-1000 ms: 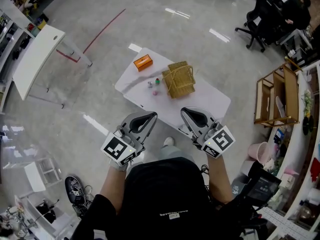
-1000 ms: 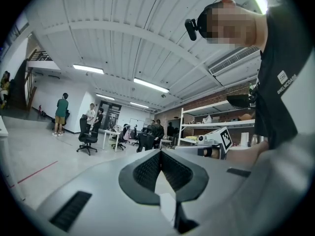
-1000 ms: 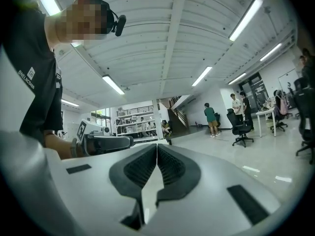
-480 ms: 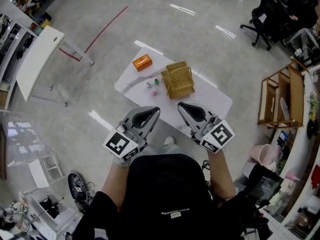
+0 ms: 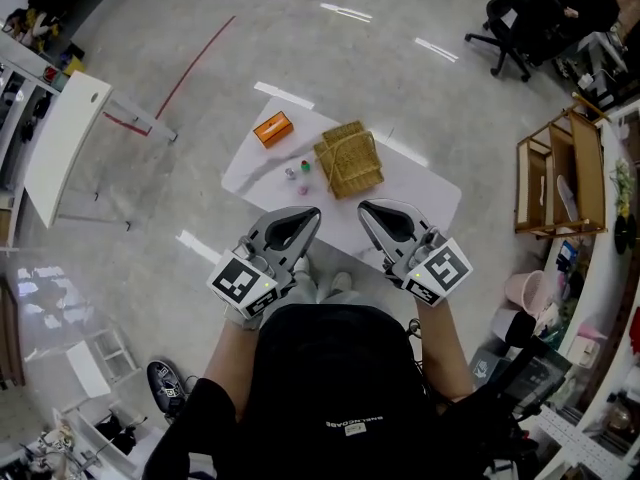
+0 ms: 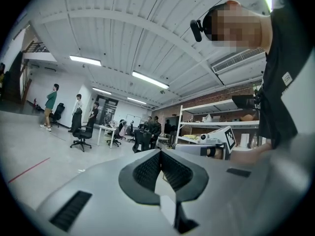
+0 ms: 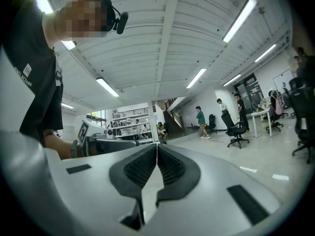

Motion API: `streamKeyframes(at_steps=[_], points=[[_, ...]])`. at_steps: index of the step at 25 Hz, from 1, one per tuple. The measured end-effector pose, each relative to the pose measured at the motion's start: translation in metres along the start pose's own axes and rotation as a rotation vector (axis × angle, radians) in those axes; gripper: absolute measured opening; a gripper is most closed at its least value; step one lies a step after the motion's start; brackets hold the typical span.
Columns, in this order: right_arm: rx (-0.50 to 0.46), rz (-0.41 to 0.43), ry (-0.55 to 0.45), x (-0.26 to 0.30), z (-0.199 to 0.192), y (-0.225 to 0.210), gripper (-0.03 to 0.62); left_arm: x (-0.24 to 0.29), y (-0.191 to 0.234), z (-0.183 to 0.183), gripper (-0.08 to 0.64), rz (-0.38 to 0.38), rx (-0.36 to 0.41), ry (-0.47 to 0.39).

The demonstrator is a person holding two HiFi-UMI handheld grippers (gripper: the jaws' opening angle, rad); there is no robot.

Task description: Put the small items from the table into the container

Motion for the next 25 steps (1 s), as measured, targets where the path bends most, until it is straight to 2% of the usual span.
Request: streamKeyframes(at_steps=[12,25], points=[[-0.01,-0.078,0.02,0.037,-0.004,-0.003,0.011,0.006,0.05,0.003,0.005,-0.114,-0.019,0.025],[0.021,-0.133,0.064,0.06,-0.016,-0.002,0.011,0.009,0.091,-0.017,0.005,-0.139,-0.057,0.042]])
Point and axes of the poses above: the fingertips, and each gripper's own axes: x forward along the fingers, y to its left, z out of its top, the point moved 10 cm from there along -x, backward along the fingers, and after that the axes turned 2 degrees about z, right-handed, at the moved point
